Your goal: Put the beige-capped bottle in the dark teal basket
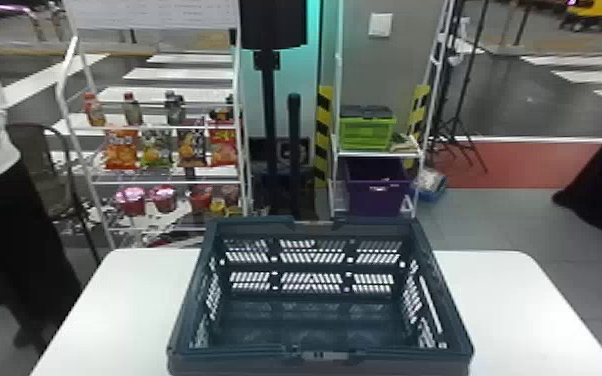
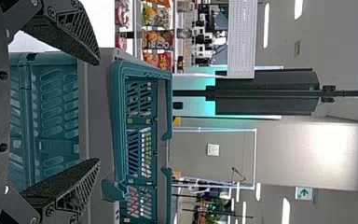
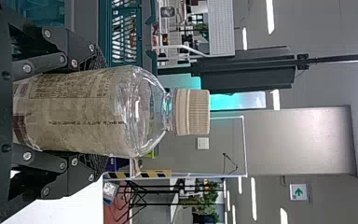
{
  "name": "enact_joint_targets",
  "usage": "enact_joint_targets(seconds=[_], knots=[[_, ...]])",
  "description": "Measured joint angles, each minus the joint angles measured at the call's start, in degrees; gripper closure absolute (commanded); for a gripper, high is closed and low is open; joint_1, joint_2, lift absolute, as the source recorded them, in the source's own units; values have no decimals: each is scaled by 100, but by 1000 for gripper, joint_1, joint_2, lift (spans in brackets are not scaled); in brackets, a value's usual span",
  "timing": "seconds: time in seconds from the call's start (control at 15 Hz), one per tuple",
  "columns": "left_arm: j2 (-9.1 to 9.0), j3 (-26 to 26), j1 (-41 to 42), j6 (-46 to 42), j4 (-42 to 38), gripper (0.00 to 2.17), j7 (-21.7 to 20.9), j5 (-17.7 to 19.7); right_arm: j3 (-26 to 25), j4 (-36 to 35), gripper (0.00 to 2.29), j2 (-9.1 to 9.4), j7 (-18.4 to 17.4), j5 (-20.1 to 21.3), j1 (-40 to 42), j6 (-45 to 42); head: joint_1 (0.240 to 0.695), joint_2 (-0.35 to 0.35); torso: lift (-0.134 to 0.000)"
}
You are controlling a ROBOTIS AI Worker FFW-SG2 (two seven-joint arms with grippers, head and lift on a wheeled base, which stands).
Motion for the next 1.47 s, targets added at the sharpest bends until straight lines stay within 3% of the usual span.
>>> enact_joint_targets(seconds=[0.67,0.93,1.2,1.47], knots=[[8,1,0,-41,21,151,5,0,0,-38,1720,7,0,0,-7,13,499,0,0],[9,6,0,-47,20,151,4,0,7,-385,1720,7,0,0,-14,129,499,0,0],[18,9,31,-119,14,151,7,0,13,-959,1720,-8,-9,0,-309,941,499,0,0],[19,13,96,-259,24,151,7,0,119,-1419,1720,-33,-52,0,-1033,2576,499,0,0]])
